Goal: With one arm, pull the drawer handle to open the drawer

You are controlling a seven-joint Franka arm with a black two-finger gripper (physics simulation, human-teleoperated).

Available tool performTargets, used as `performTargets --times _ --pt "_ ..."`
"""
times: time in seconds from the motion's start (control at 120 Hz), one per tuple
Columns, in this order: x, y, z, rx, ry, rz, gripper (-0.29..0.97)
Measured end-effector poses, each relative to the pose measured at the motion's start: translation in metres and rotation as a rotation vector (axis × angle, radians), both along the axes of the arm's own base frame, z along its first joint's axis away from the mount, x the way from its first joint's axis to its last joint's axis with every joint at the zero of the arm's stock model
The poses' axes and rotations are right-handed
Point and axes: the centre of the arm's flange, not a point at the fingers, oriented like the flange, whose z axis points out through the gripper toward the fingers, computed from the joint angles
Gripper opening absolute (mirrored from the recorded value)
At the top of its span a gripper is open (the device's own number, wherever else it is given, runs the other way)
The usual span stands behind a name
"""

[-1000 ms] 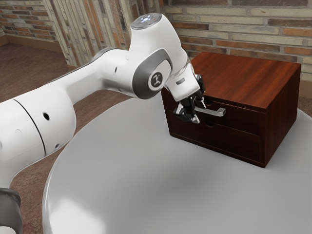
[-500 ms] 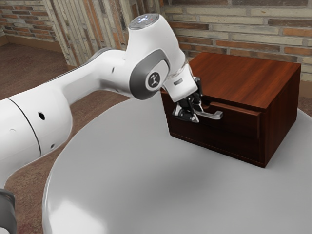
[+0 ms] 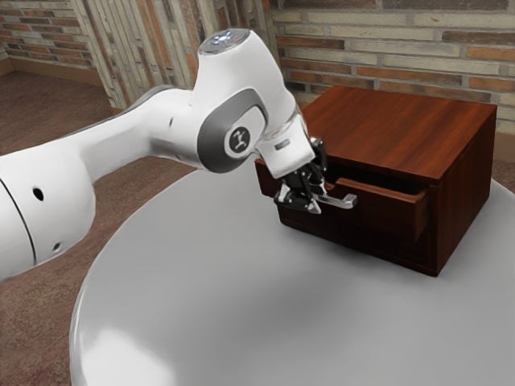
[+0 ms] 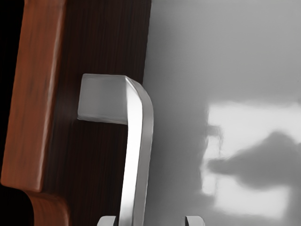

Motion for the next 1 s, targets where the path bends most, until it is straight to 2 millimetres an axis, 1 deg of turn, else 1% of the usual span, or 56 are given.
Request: performTargets --times 0.183,0.35,0.508,0.8,1.0 --pt "-0.008 -0.001 -0.002 -0.004 0.003 -0.003 0.09" --pt "-0.018 0.004 0.001 -0.002 0.004 -0.001 0.07" --pt "-0.027 0.006 -0.002 0.0 0.009 -0.002 0.07" --pt "-0.047 0.0 -0.006 -0.007 0.015 -0.014 0.08" --pt "-0.063 0.003 0.001 -0.002 0.007 -0.015 0.05"
